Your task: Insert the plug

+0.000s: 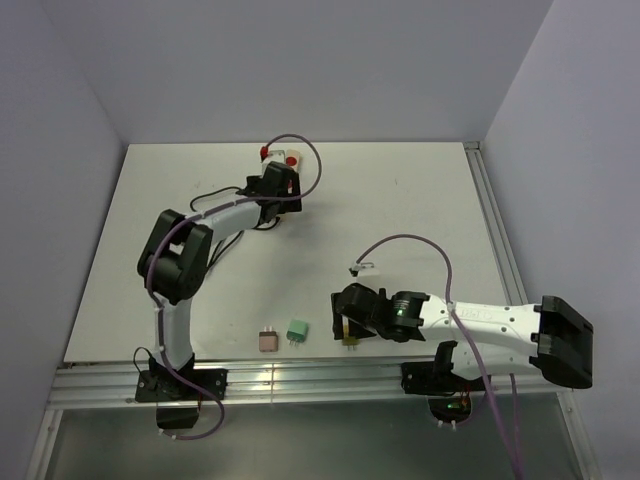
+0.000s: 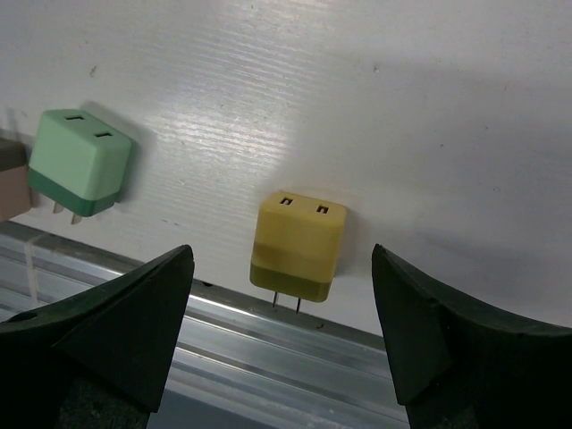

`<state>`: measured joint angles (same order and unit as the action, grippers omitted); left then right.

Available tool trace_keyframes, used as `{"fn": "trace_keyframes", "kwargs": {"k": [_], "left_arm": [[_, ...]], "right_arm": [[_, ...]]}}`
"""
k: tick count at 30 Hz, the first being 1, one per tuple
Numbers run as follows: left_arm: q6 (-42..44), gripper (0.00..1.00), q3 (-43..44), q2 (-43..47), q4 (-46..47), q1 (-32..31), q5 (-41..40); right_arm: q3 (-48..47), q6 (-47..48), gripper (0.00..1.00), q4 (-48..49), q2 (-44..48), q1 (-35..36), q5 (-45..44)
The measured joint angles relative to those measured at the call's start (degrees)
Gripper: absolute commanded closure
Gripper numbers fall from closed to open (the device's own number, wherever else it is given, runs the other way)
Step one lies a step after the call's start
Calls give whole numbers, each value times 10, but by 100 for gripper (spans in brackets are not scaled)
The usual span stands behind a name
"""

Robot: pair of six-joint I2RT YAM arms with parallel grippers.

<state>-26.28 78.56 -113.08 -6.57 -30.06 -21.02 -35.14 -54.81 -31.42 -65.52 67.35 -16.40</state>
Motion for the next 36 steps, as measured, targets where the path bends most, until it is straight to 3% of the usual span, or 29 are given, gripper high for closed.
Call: {"fn": "trace_keyframes", "kwargs": {"k": [6, 14, 18, 19, 23, 27, 36], "left_arm": [[31, 11, 90, -77, -30, 2, -18], [41, 26, 118, -106, -44, 5, -23], [40, 47, 107, -106, -41, 7, -16], [41, 59, 104, -106, -38, 7, -11], [46, 69, 93, -105, -19, 7, -12], [45, 100, 68, -94, 10, 7, -12], [4, 100, -109, 12, 103, 7, 8]], "right_arm": [[9, 2, 12, -4, 52, 0, -7], [10, 4, 12, -4, 59, -1, -10], [11, 5, 12, -3, 59, -1, -9], [11, 5, 12, -3, 58, -1, -9], [11, 5, 12, -3, 58, -1, -9], [14, 5, 12, -1, 58, -1, -9], [25, 5, 12, 1, 59, -1, -9]]}}
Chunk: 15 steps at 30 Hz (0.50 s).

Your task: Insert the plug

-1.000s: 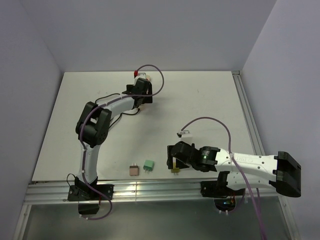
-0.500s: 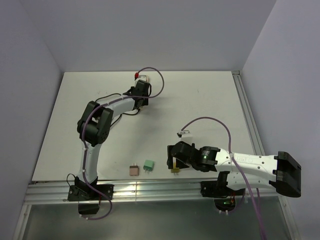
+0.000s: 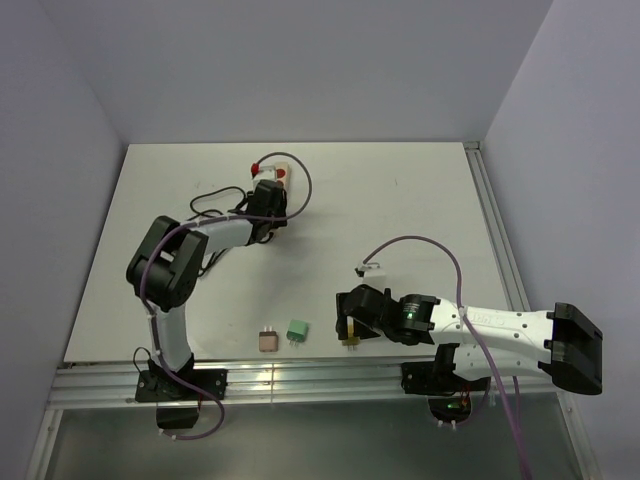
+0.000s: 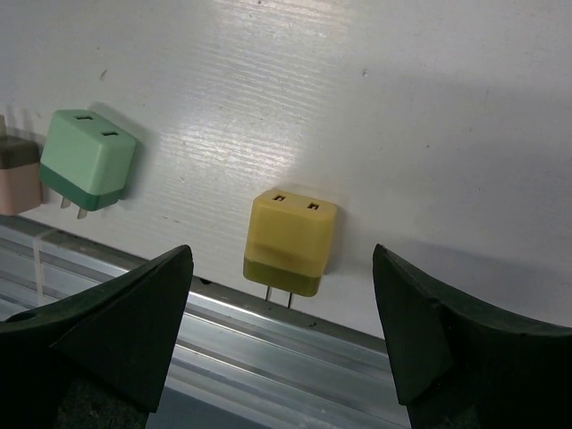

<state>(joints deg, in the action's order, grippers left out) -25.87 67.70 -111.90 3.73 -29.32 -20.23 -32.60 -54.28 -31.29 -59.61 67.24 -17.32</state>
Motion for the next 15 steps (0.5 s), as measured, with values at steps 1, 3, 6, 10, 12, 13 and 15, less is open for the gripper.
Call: {"fn": "trace_keyframes", "kwargs": {"k": [1, 3, 6, 10, 12, 13, 15], "left_arm": [[-6, 100, -20, 13, 5, 0, 4], [-19, 100, -61, 45, 12, 0, 14], [-39, 100, -123, 95, 17, -3, 24], [-65, 100, -194, 153, 24, -30, 23], [-79, 100, -218, 177, 22, -51, 20], [-85, 100, -232, 188, 22, -65, 17], [-101, 100, -251, 208, 18, -93, 8]], "right_arm": [[0, 1, 12, 1, 0, 0, 0], [0, 2, 12, 2, -2, 0, 0], [0, 6, 12, 5, -10, 0, 0], [0, 10, 12, 9, -23, 0, 2], [0, 10, 12, 9, -26, 0, 4], [0, 10, 12, 10, -26, 0, 5], [0, 10, 12, 12, -26, 0, 6]]}}
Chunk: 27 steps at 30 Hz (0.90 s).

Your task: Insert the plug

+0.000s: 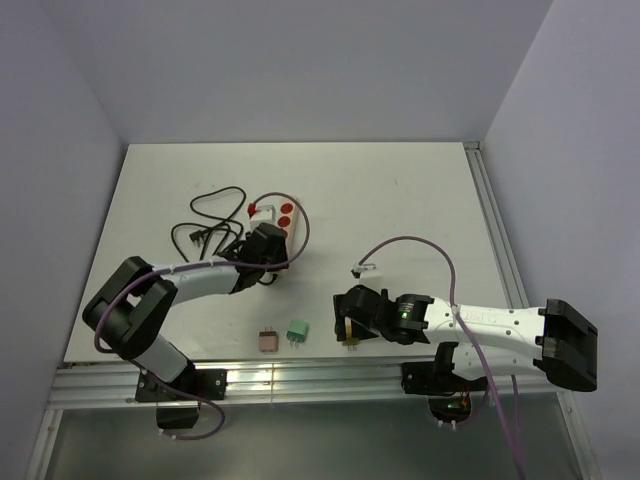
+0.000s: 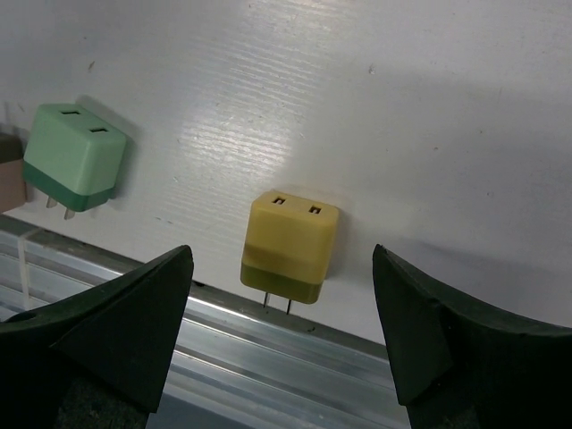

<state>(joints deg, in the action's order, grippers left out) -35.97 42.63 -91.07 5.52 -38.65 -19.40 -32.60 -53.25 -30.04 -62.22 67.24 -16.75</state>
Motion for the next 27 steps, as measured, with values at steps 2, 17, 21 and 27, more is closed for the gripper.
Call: {"fn": "trace_keyframes", "kwargs": {"k": [2, 17, 21, 27], "left_arm": [[-17, 100, -17, 18, -5, -27, -9], [-90, 30, -61, 51, -23, -92, -46], [-94, 22, -70, 60, -41, -105, -44], [-98, 19, -79, 123, -113, -107, -34]], "right_arm": [[0, 0, 13, 3, 0, 0, 3], [4, -1, 17, 34, -13, 0, 28], [4, -3, 18, 35, -22, 1, 29], [9, -3, 21, 41, -32, 3, 31]]}}
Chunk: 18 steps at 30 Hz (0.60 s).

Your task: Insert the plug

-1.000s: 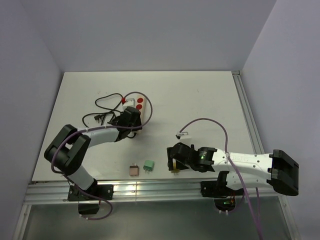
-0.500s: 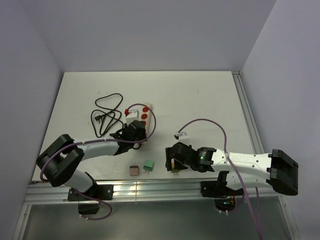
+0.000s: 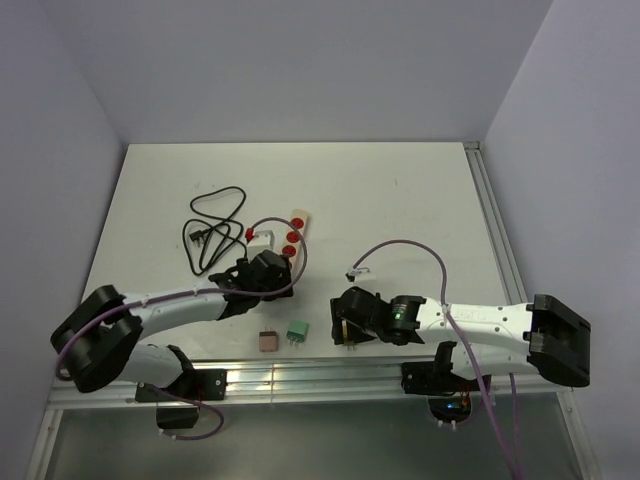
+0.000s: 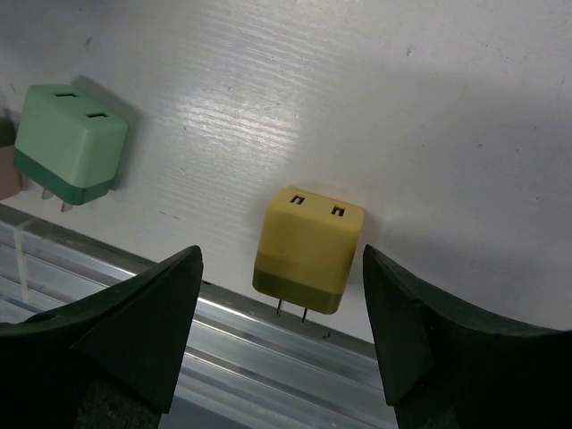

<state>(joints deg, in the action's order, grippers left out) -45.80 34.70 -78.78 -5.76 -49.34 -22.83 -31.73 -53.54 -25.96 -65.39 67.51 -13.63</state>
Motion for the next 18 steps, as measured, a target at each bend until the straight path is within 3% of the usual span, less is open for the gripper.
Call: {"fn": "trace_keyframes", "kwargs": {"k": [9, 14, 18], "left_arm": [[12, 20, 23, 193, -79, -1, 7], [20, 23, 27, 253, -85, -2, 41], [30, 23, 20, 274, -73, -2, 80]], "right_arm": [[3, -2, 37, 15, -21, 3, 9], [3, -5, 57, 24, -24, 5, 10], [3, -9, 59, 38, -24, 5, 1]]}}
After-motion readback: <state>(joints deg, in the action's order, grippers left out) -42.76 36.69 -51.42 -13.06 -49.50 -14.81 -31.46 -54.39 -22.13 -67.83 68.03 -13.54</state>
